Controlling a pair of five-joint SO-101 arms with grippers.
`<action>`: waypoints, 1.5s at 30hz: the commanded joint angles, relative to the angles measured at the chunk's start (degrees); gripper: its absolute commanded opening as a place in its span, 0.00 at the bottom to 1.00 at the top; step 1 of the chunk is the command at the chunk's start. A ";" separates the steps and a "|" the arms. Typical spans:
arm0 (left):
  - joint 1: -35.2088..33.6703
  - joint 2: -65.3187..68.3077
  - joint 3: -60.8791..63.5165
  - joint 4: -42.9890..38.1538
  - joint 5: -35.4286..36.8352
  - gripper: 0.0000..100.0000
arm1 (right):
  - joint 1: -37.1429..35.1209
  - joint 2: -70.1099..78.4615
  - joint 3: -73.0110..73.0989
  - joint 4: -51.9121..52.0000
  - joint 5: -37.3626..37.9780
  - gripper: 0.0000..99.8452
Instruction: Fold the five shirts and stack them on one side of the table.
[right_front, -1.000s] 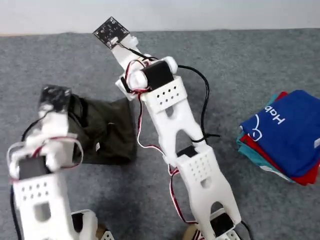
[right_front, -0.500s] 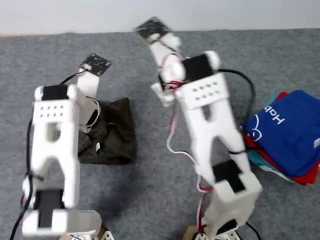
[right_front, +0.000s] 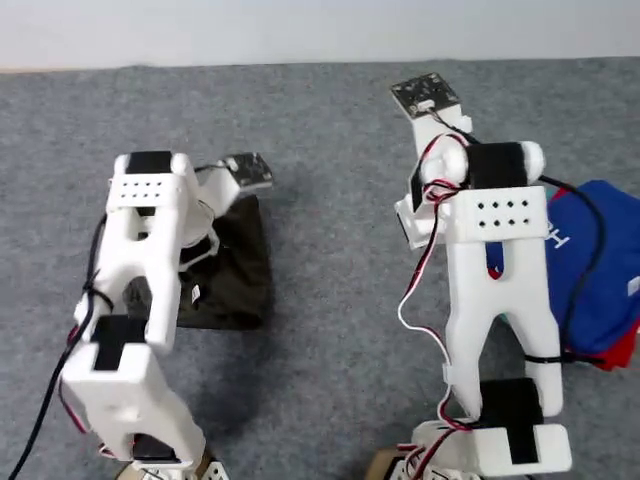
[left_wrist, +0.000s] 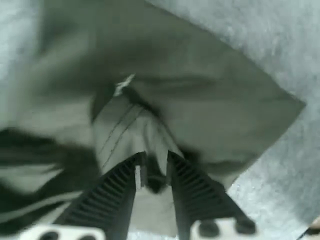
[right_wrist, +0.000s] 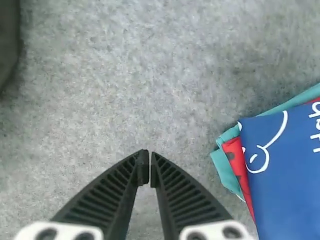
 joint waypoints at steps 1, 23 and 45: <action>-0.26 3.34 -1.89 0.53 -3.34 0.08 | 0.40 -2.68 0.00 2.15 -0.35 0.01; -20.48 6.59 -6.90 8.62 -11.34 0.08 | 0.48 -2.68 0.00 1.89 -0.26 0.01; -18.90 -16.62 -2.42 8.70 -10.90 0.17 | 0.40 -2.68 0.00 1.89 -0.26 0.01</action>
